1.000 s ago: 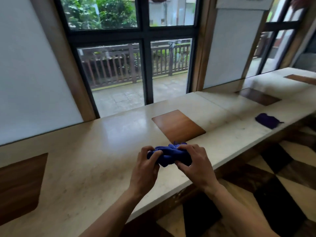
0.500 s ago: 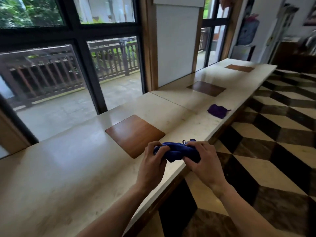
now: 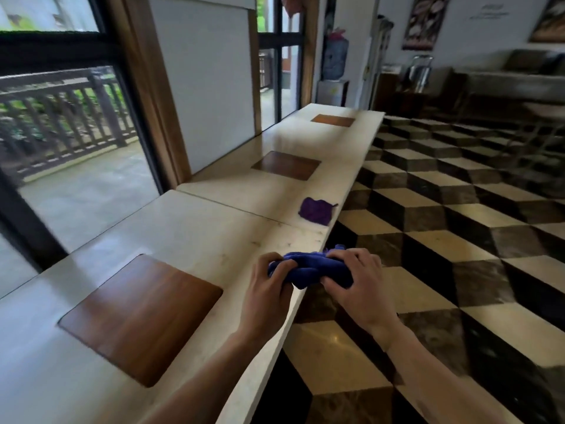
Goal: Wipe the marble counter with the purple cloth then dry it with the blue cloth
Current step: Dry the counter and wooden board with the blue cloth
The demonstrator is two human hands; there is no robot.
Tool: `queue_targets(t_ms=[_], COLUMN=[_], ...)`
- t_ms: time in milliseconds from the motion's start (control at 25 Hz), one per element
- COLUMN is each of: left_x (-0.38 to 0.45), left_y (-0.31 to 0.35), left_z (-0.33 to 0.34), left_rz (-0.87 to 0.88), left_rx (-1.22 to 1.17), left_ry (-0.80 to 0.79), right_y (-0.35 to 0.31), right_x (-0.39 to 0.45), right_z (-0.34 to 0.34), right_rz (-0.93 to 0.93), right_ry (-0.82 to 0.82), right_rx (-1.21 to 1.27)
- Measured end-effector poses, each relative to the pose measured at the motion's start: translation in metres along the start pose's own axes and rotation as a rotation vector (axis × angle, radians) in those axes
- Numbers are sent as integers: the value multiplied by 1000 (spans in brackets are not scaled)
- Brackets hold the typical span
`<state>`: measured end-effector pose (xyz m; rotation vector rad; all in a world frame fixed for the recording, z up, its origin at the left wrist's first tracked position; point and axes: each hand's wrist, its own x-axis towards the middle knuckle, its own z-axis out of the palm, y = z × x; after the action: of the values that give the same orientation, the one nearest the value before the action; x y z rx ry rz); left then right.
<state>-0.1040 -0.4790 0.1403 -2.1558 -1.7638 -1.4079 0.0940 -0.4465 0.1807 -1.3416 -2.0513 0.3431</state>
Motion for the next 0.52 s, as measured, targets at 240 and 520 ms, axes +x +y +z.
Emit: queue_targets(t_ms=[240,520], left_x=[68,144], left_y=[-19,-31], left_z=[63,141], left_rz=[60,59], left_rx=[-54,-25], left_ry=[-70,-42], right_y=[52,128], right_x=[59,150], right_z=[1,-5], right_rz=[88,56], right_ry=[54,32], right_rx=[-45,-16])
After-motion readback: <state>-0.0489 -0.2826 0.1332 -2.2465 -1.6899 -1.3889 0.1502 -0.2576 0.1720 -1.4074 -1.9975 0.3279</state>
